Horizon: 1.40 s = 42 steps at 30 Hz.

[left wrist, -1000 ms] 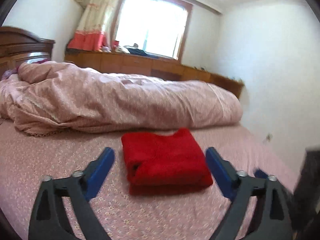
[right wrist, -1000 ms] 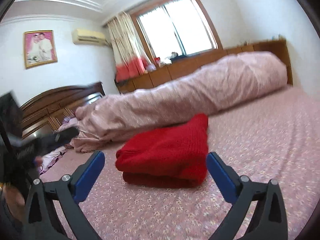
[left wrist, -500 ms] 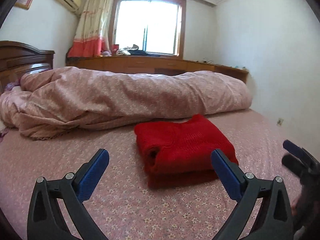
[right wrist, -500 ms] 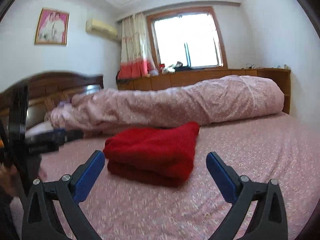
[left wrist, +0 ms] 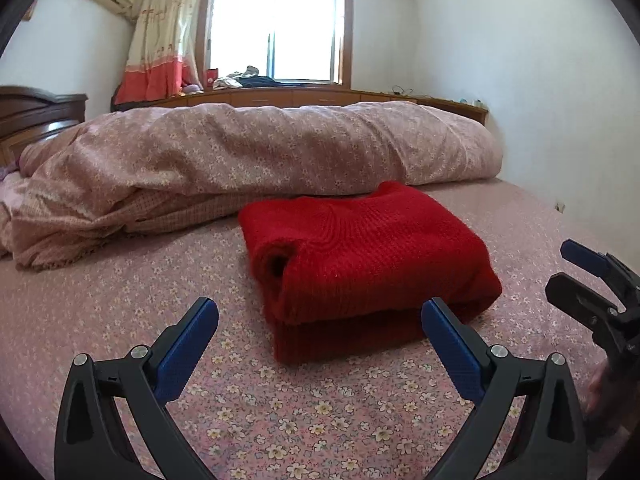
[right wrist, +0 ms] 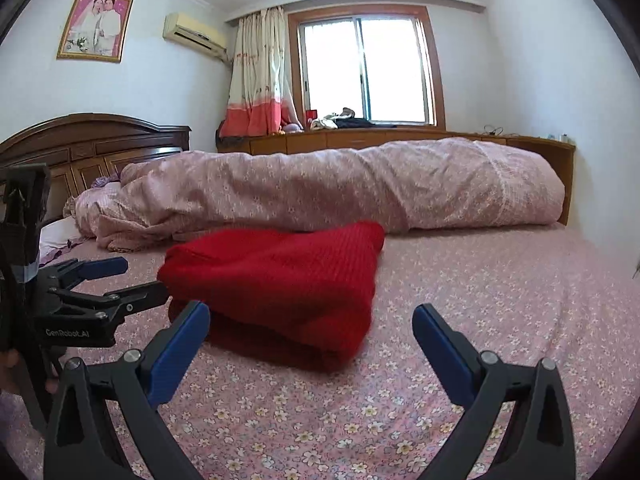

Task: Fold small clothes

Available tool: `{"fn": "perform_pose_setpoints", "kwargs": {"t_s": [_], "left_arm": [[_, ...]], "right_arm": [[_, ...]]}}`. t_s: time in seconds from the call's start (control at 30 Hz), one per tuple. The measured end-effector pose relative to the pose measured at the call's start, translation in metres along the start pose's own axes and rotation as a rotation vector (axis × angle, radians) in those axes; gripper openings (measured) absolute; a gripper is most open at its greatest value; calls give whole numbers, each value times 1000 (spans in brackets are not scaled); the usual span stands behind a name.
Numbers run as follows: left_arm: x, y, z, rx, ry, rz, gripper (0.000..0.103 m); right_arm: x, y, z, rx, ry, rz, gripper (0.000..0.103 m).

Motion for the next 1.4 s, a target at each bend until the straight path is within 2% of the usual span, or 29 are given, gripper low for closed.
{"fn": "perform_pose_setpoints", "kwargs": {"t_s": [0.17, 0.33, 0.53, 0.97, 1.4], "left_arm": [[0, -7, 2, -13, 12, 9, 98], [-6, -11, -6, -45, 10, 36, 98], [-2, -12, -11, -58, -4, 15, 99], [-1, -11, -15, -76, -4, 17, 99], [5, -12, -10, -50, 12, 3, 99]], "right_arm": [[-4, -6, 2, -1, -14, 8, 103], [5, -12, 12, 53, -25, -36, 103], [3, -11, 8, 32, -20, -25, 103], [10, -10, 11, 47, -24, -57, 103], [17, -10, 11, 49, -15, -76, 103]]}}
Point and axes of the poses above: each gripper's, at about its wrist camera, not at the fingertips, and z roughly the way its jaws point, x to its left, y to its top, the point moved 8 cm from there along z, roughly the way its jaws point, and after that the axes turned 2 degrees about -y, right-handed, at the moved point
